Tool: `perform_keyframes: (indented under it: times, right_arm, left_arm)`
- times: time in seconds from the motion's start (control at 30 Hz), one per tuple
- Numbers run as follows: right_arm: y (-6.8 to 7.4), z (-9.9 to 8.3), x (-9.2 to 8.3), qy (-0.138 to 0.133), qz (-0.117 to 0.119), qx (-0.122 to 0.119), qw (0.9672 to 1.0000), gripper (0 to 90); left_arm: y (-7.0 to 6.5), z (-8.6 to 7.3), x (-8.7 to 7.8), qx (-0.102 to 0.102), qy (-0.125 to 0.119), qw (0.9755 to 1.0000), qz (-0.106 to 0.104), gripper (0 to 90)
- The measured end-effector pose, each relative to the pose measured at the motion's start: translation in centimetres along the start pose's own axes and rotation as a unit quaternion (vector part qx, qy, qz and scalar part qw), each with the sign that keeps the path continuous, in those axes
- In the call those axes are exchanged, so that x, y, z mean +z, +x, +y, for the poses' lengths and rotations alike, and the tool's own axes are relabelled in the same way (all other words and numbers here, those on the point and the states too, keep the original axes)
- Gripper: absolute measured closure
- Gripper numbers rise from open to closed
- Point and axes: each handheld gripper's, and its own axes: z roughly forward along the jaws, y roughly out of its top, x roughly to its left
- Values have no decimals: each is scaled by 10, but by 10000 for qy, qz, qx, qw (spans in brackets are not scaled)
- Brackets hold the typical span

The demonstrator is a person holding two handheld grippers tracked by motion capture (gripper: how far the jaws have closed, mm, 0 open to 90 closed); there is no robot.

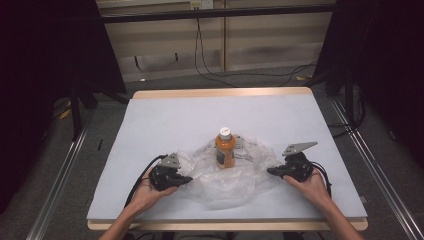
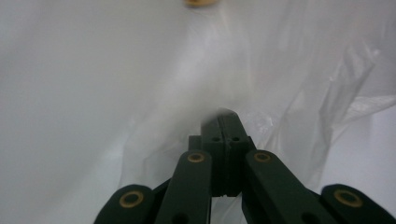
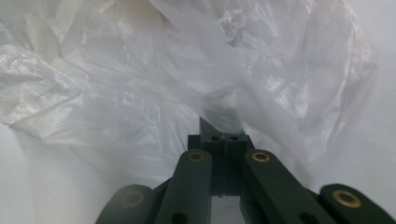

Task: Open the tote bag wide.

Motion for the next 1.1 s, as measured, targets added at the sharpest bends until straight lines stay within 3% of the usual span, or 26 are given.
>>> perform_keyframes:
  times: [0.07, 0.1, 0.23, 0.33, 0.53, 0.67, 0.87, 1.1]
  right_arm:
    - [2, -5, -4, -9, -14, -5, 10000, 900]
    - [4, -7, -7, 2, -15, -29, 10000, 900]
    - [14, -12, -12, 77, -18, -118, 9999, 900]
    - [20, -12, -12, 56, 1, -161, 9999, 900]
    - [28, -2, -19, -442, 243, -131, 9986, 900]
    - [36, 2, -26, -727, 336, -157, 9967, 900]
    - [47, 7, -41, -966, 364, -260, 9943, 900]
    - [54, 22, -67, -1271, 289, -328, 9909, 900]
  left_arm:
    - [-3, -2, -5, 112, 199, 9997, 25, 900]
    - [-5, -4, -4, 31, 39, 10000, -29, 900]
    - [-6, -9, -10, 55, 93, 9999, -38, 900]
    - [-10, -5, -14, 11, -177, 9998, -88, 900]
    - [-16, 8, -28, 41, -596, 9982, -65, 900]
    - [-25, 11, -38, 35, -940, 9954, -162, 900]
    - [-36, 24, -48, 161, -1153, 9930, -180, 900]
    - [-39, 53, -60, 394, -1336, 9902, -122, 900]
